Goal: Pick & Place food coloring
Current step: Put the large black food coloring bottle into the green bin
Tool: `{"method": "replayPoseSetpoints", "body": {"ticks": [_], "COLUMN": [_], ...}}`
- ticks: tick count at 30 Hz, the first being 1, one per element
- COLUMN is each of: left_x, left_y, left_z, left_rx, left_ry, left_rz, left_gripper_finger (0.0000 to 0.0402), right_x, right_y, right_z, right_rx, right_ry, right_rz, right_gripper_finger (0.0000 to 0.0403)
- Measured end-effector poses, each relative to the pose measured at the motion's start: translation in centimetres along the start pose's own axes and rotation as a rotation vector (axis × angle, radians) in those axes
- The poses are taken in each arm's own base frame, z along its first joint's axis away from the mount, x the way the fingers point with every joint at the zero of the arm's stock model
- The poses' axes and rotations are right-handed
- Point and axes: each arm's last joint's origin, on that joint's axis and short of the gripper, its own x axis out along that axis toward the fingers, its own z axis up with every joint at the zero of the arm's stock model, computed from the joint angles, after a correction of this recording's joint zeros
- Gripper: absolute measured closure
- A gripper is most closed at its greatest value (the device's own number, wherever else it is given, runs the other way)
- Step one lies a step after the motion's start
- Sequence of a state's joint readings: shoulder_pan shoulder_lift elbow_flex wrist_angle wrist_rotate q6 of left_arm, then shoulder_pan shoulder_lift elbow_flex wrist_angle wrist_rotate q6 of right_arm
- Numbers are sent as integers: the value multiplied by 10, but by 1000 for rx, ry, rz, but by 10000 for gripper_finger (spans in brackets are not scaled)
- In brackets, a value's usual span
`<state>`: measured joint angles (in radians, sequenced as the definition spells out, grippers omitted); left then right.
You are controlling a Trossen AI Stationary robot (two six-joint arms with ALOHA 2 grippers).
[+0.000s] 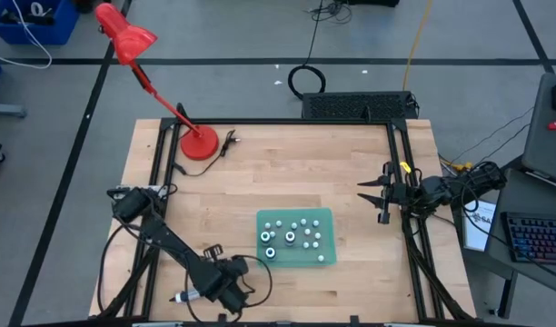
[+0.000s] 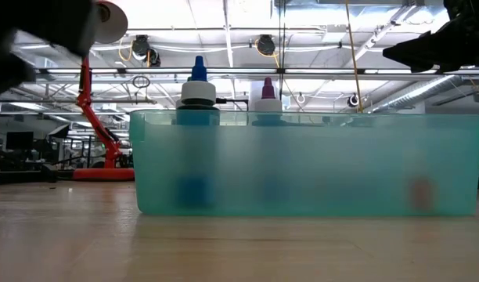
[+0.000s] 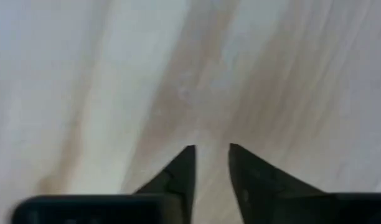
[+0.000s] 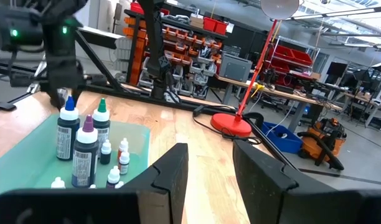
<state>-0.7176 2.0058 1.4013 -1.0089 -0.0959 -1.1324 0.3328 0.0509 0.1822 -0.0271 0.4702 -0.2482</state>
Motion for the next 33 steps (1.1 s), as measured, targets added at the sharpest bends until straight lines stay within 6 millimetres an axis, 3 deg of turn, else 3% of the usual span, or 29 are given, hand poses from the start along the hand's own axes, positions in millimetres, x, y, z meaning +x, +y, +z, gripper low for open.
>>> {"method": "replayPoseSetpoints", "body": {"ticks": [3,8,14,24,33], "left_x": [-15,-19,-22,-23,-23], "left_y": [4,9,8,-1,-8], "left_z": [1,-15,-30,-44,-42], "left_rx": [-35,-104,-146,-111,-28], "left_ry": [21,236,287,330,365], "left_rz": [45,99,144,95,-15], "left_gripper_finger": [259,186,131,130,139], "right_x": [0,0,0,0,0], "right_y": [0,0,0,0,0], "right_z": [0,0,0,0,0], "right_rx": [0,0,0,0,0], "right_ry": [0,0,0,0,0], "right_rz": [0,0,0,0,0], "right_gripper_finger": [287,287,287,287,287]}}
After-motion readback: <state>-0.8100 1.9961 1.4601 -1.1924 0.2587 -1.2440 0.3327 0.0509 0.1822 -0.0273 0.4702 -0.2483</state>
